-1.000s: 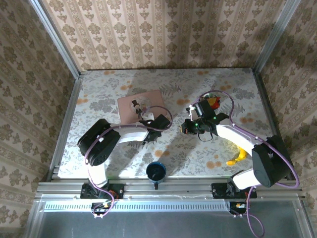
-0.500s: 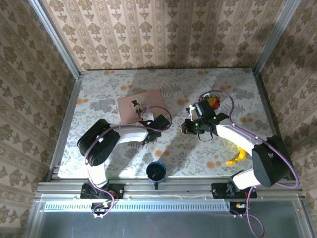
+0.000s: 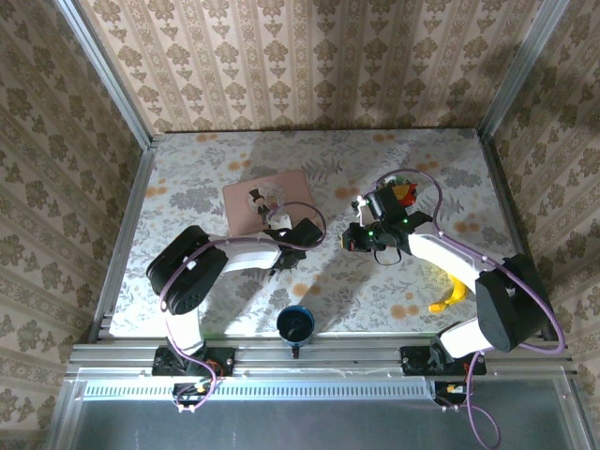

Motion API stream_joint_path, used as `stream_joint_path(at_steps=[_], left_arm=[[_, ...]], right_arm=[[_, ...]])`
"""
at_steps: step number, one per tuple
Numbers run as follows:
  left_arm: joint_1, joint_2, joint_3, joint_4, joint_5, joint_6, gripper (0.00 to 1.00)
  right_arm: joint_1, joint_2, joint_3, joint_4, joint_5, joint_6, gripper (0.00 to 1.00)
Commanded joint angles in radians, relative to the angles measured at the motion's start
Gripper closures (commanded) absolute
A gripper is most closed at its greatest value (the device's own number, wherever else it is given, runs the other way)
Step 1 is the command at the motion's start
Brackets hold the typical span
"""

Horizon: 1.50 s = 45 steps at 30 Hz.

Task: Unlock the padlock with the key

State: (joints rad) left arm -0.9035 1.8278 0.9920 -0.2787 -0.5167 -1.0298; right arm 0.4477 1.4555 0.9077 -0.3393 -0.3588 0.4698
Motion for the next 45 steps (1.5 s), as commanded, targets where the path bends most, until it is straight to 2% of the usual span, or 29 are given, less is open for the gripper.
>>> stream_joint_path(at_steps=[1, 11, 14, 22, 26, 29, 34, 45], left_arm=[[-0.014, -0.019, -0.027, -0.068, 0.036, -0.036, 0.55], [-0.030, -0.013, -0.029, -0.065, 0.064, -0.052, 0.57], [-0.033, -0.010, -0.027, -0.061, 0.065, -0.052, 0.60], [-0.031, -0.034, -0.023, -0.018, 0.046, 0.013, 0.88], [-0.032, -0.066, 0.003, 0.037, 0.056, 0.126, 0.92], [-0.032, -0.079, 0.035, 0.063, 0.080, 0.175, 1.00], [-0.030, -0.064, 0.091, 0.088, 0.114, 0.214, 1.00], [0.016, -0.010, 0.168, 0.116, 0.228, 0.135, 1.00]], right_arm=[[-0.001, 0.019, 0.033, 0.017, -0.014, -0.015, 1.00], [-0.001, 0.020, 0.036, 0.022, -0.023, -0.012, 1.00], [-0.001, 0.019, 0.030, 0.026, -0.023, -0.010, 1.00], [-0.001, 0.003, -0.010, 0.060, -0.016, -0.008, 1.00], [-0.009, -0.006, -0.060, 0.118, -0.026, -0.006, 1.00], [-0.030, -0.015, -0.120, 0.193, -0.052, 0.011, 1.00], [-0.070, -0.035, -0.252, 0.392, -0.105, 0.049, 1.00], [-0.072, -0.035, -0.437, 0.673, -0.108, 0.060, 1.00]])
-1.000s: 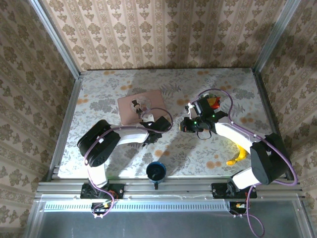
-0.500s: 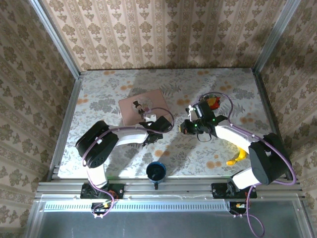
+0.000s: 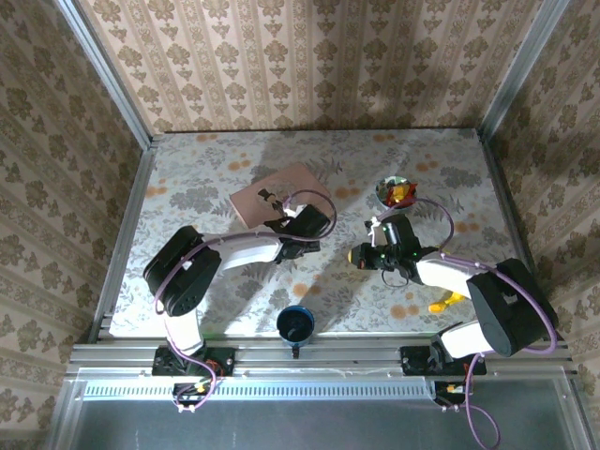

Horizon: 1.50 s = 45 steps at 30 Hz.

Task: Unlock the padlock with the key

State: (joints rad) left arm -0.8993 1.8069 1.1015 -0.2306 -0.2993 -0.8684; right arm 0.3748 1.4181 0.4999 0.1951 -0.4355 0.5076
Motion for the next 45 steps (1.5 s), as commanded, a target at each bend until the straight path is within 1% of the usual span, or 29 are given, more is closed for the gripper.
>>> stream_joint_path(at_steps=[1, 5, 10, 18, 21, 27, 30, 36, 45], left_arm=[[0.013, 0.016, 0.064, 0.070, 0.020, -0.034, 1.00], [0.022, 0.037, 0.067, 0.086, 0.061, -0.082, 1.00], [0.036, 0.055, 0.053, 0.123, 0.115, -0.133, 1.00], [0.047, 0.062, 0.045, 0.163, 0.153, -0.173, 1.00], [0.050, 0.063, 0.046, 0.159, 0.163, -0.181, 1.00], [0.073, 0.071, 0.013, 0.210, 0.220, -0.258, 1.00], [0.077, 0.081, 0.008, 0.225, 0.234, -0.272, 1.00], [0.078, 0.073, -0.005, 0.231, 0.232, -0.273, 1.00], [0.078, 0.074, -0.022, 0.239, 0.236, -0.282, 1.00]], right_arm=[[0.001, 0.012, -0.038, 0.167, -0.036, 0.028, 1.00], [0.017, 0.049, -0.062, 0.262, -0.044, 0.039, 1.00], [0.053, 0.079, -0.045, 0.277, -0.023, 0.029, 1.00], [0.093, 0.188, 0.012, 0.340, -0.065, 0.030, 1.00], [0.112, 0.227, 0.026, 0.363, -0.062, 0.033, 1.00], [0.151, 0.261, 0.051, 0.370, 0.008, 0.032, 1.00], [0.160, 0.286, 0.060, 0.371, 0.038, 0.043, 1.00], [0.162, 0.318, 0.043, 0.438, 0.071, 0.090, 1.00], [0.162, 0.338, 0.052, 0.493, 0.057, 0.100, 1.00]])
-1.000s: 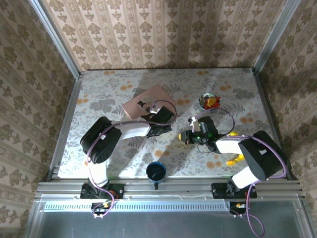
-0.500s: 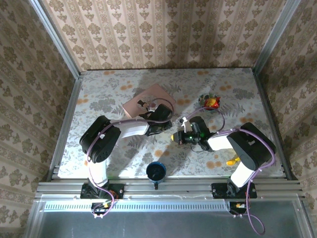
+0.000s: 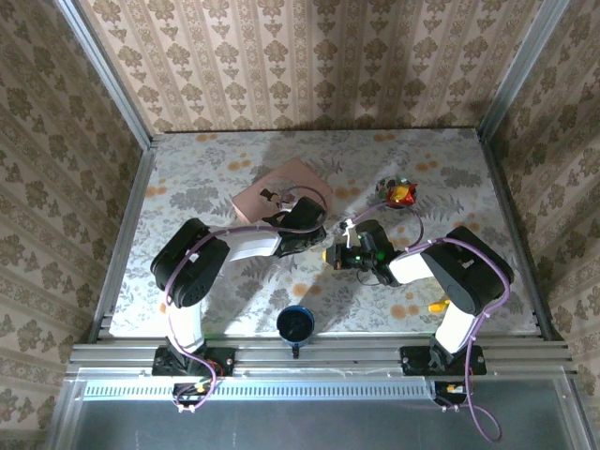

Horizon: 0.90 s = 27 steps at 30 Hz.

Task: Unlock the padlock with the key

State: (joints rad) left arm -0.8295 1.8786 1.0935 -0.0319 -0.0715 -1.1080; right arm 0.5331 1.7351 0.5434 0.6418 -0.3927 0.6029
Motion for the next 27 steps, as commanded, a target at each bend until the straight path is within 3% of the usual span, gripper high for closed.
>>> stream_joint_path(at_steps=[1, 27], left_arm=[[0.007, 0.003, -0.014, 0.042, 0.010, -0.043, 1.00], [0.004, 0.002, -0.062, 0.110, 0.030, -0.092, 1.00]], right_arm=[[0.004, 0.023, 0.013, 0.042, 0.016, 0.003, 1.00], [0.004, 0.058, -0.005, 0.108, 0.057, 0.035, 1.00]])
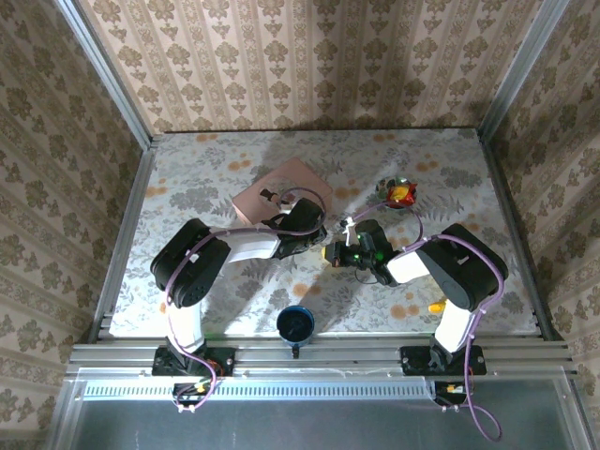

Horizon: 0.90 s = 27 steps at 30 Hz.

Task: Unlock the padlock with the key

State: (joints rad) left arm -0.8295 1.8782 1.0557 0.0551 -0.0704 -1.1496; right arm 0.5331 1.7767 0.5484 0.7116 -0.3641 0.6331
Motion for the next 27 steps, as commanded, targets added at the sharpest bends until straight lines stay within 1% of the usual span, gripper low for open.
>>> stream_joint_path(at_steps=[1, 18, 27], left_arm=[[0.005, 0.002, -0.026, 0.027, 0.031, -0.053, 1.00], [0.008, 0.015, -0.030, 0.029, 0.052, -0.056, 1.00], [0.013, 0.016, -0.031, 0.035, 0.059, -0.063, 1.00]], right_arm=[[0.004, 0.018, -0.008, 0.040, 0.030, 0.006, 1.00], [0.002, 0.015, -0.004, 0.078, 0.047, 0.013, 1.00], [0.002, 0.014, -0.011, 0.107, 0.036, 0.012, 1.00]])
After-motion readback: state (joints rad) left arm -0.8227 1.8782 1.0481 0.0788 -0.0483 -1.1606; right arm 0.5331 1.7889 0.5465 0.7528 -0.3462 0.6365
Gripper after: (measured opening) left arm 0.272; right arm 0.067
